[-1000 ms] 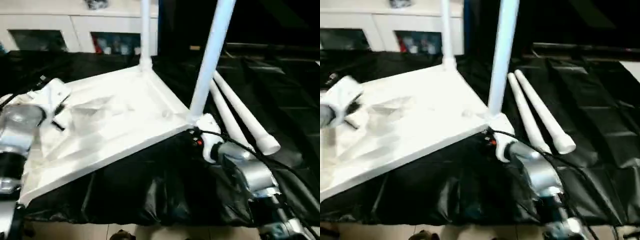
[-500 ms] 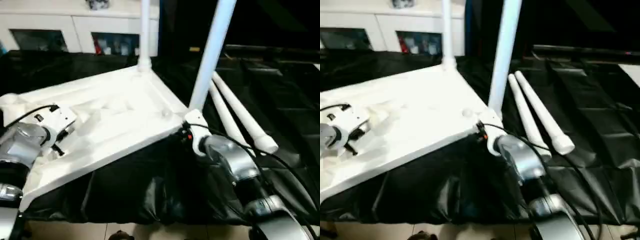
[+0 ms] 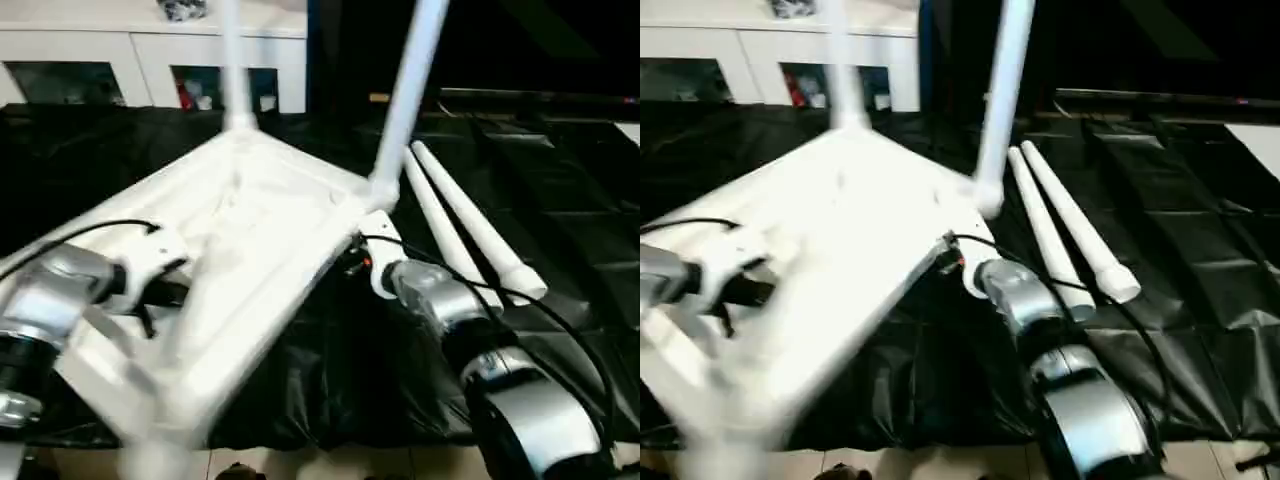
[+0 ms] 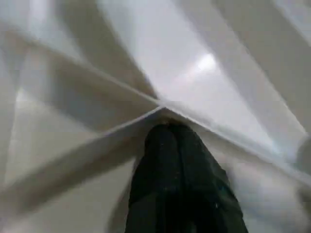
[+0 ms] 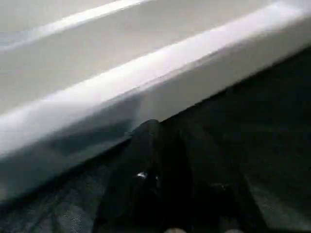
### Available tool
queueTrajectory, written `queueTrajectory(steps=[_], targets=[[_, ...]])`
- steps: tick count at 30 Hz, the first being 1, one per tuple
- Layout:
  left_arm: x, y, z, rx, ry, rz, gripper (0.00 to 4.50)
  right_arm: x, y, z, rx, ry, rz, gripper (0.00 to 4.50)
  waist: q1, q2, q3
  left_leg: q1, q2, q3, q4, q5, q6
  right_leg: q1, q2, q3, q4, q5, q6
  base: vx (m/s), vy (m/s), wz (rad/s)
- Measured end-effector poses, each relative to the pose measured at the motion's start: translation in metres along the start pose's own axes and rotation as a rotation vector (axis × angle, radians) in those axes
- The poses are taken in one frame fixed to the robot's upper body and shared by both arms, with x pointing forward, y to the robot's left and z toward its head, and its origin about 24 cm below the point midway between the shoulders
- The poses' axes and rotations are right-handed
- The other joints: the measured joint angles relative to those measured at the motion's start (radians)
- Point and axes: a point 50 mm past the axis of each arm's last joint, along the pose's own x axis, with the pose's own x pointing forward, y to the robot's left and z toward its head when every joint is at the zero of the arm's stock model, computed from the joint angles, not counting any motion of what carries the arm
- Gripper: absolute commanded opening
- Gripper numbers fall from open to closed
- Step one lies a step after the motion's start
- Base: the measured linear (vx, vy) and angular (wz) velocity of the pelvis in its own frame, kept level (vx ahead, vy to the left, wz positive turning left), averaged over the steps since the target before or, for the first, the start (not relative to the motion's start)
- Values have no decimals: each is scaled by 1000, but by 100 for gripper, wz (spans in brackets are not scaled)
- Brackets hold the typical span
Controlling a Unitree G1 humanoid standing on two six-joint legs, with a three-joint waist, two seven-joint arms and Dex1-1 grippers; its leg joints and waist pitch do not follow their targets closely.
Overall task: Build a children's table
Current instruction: Rotate table base
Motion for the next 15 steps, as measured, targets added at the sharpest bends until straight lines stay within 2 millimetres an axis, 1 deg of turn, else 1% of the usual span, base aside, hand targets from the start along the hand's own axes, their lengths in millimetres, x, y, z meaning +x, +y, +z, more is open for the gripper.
queueTrajectory(steps=[2,3,4,7,11,13,15], targets=[[6,-4,5,-3,-26,-24,0,3,7,1,-1,-5,34,35,-5,-1,1,0,0,0,0,0,0,0,0,0,1,0,0,0,0,0],[13,-7,8,-5,-42,-39,0,5,11,2,-4,-12,55,23,-8,-1,1,1,0,0,0,0,0,0,0,0,2,0,0,0,0,0],[17,-8,12,-4,-54,-41,0,6,14,3,-7,-21,64,13,-9,-4,2,1,0,0,0,0,0,0,0,0,3,0,0,0,0,0],[27,-3,21,-4,-75,11,0,8,17,7,-23,-42,72,3,-10,-7,4,1,0,-1,1,1,-1,-1,0,0,3,1,-1,0,0,0],[36,8,29,23,-76,136,0,8,14,15,-41,-78,42,3,-9,-7,4,1,0,-1,1,1,-1,0,0,1,4,1,-1,0,0,0],[44,17,30,39,-63,244,0,7,11,21,-40,-110,8,3,-6,-8,5,0,0,-1,1,1,-1,-1,0,1,4,1,-1,0,0,0],[44,27,32,59,-53,355,0,6,7,27,-35,-149,-30,3,-3,-8,5,0,0,-2,1,1,-1,-1,1,1,5,1,-1,0,0,0]])
